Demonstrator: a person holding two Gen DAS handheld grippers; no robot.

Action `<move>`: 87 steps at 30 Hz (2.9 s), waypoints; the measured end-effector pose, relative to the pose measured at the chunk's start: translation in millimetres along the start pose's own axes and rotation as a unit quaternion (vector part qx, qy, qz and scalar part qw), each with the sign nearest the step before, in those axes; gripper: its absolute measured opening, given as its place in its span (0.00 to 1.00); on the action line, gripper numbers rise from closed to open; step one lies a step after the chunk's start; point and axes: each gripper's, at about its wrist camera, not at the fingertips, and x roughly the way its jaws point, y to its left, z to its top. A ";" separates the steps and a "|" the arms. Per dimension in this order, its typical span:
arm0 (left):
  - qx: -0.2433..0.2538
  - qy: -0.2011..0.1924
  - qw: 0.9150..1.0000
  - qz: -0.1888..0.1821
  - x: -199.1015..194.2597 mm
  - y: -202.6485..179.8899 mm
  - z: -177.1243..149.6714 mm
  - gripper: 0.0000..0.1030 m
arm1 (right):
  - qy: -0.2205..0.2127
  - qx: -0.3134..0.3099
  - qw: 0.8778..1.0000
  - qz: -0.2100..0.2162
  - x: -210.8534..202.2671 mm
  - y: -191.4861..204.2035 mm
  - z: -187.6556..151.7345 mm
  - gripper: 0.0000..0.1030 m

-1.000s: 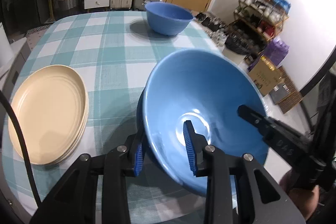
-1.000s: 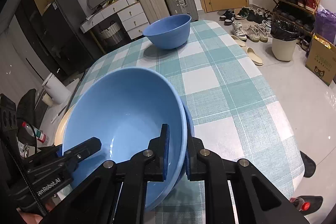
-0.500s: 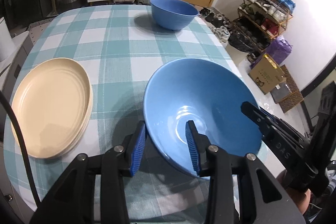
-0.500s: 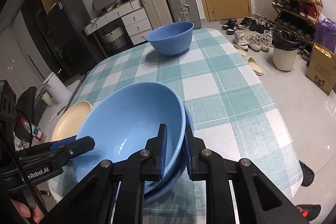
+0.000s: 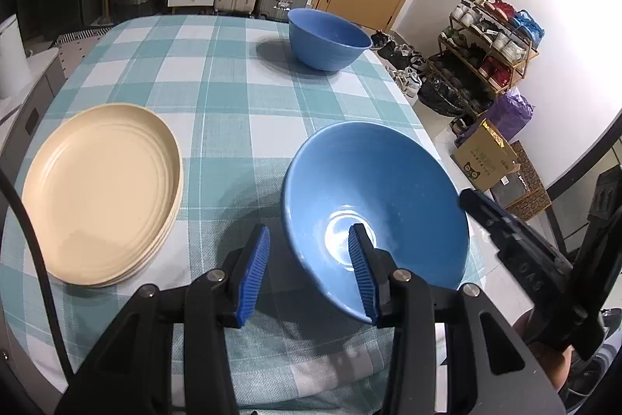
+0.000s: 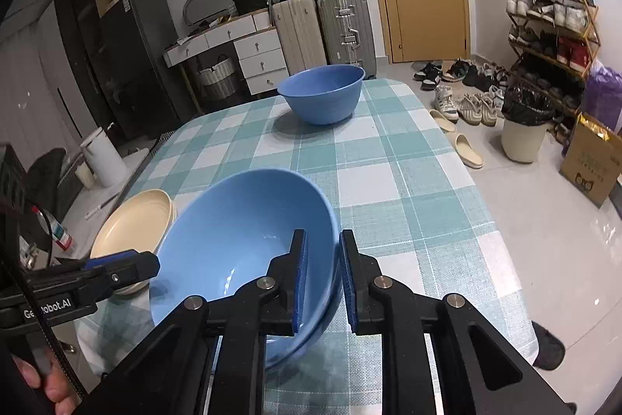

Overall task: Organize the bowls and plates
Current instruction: 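Open the right tool and release the nested bowl, then set the nested blue bowls on the table and open the left tool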

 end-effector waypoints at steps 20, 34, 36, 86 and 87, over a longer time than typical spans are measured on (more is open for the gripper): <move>-0.031 0.068 0.997 -0.021 57.8 13.1 -15.0 0.49 | 0.094 0.073 0.992 0.039 50.5 -32.6 -7.7 0.37; 0.018 0.075 0.997 -0.013 69.2 -10.2 -16.3 0.51 | 0.137 0.088 0.982 0.092 82.9 -20.6 -16.5 0.37; 0.020 0.073 0.997 -0.008 69.7 -11.8 -15.9 0.51 | 0.137 0.088 0.982 0.092 84.7 -19.9 -15.6 0.37; 0.008 -0.028 0.998 0.063 11.3 23.9 1.2 0.67 | 0.011 0.025 0.997 0.071 2.4 11.9 29.7 0.50; 0.007 -0.031 0.997 0.065 9.5 24.9 1.7 0.67 | 0.013 0.026 0.997 0.074 2.1 12.7 29.1 0.50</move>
